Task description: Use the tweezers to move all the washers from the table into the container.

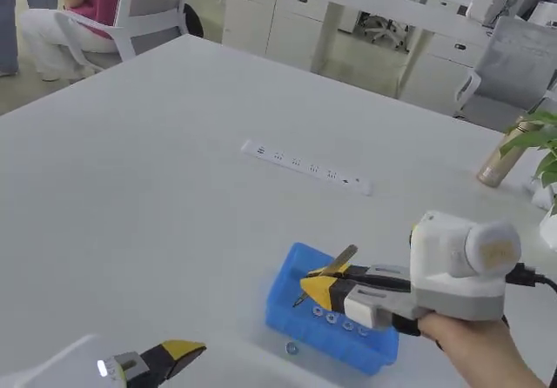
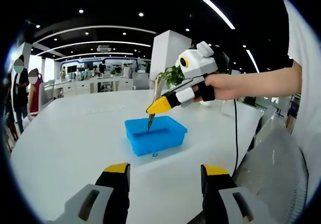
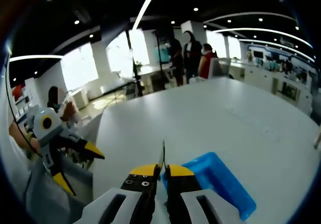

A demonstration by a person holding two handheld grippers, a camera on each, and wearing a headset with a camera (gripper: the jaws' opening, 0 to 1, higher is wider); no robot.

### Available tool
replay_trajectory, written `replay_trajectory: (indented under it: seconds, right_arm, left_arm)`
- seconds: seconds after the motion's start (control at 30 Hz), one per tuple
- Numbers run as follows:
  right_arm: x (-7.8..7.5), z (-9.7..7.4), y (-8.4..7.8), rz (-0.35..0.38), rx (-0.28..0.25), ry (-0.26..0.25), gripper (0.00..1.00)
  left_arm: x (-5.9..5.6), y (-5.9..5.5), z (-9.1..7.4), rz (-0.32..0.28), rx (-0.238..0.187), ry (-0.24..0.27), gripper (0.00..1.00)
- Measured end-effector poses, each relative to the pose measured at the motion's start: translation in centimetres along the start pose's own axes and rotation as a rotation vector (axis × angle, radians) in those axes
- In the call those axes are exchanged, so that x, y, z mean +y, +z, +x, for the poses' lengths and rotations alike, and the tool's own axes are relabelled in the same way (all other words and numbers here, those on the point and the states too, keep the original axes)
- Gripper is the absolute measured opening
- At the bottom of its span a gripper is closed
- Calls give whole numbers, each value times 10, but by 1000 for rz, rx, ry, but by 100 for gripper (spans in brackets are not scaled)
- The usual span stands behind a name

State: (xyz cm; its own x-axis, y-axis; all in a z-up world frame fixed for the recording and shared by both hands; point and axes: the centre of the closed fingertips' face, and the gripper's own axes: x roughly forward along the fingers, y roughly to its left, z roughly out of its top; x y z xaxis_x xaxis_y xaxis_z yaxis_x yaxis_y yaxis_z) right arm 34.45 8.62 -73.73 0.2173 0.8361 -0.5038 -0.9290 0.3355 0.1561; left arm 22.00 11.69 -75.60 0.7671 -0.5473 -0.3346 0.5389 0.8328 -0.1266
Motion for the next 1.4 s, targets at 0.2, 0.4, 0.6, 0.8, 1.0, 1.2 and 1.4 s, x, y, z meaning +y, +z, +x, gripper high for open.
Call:
replay_trajectory:
  seconds: [0.2, 0.4, 0.6, 0.8, 1.0, 1.2, 1.4]
  right_arm:
    - [1, 2, -4, -20, 14, 3, 3]
    - [10, 9, -38, -75, 111, 7, 3]
    - [5, 16, -71, -38, 166, -5, 3]
    - [5, 18, -84, -26, 196, -12, 3]
    - [-2, 16, -86, -29, 205, -40, 3]
    - [-9, 16, -84, -49, 212, -77, 3]
    - [-10, 22, -75, 17, 165, -55, 3]
  left_arm:
    - [3, 4, -1, -6, -23, 21, 71]
    - [7, 9, -2, -16, -53, 40, 80]
    - [8, 11, -2, -29, -64, 45, 87]
    - [9, 11, -2, -32, -65, 51, 89]
    - [10, 12, -2, -33, -71, 56, 90]
    - [9, 11, -2, -34, -66, 54, 91]
    - [10, 10, -2, -31, -60, 56, 90]
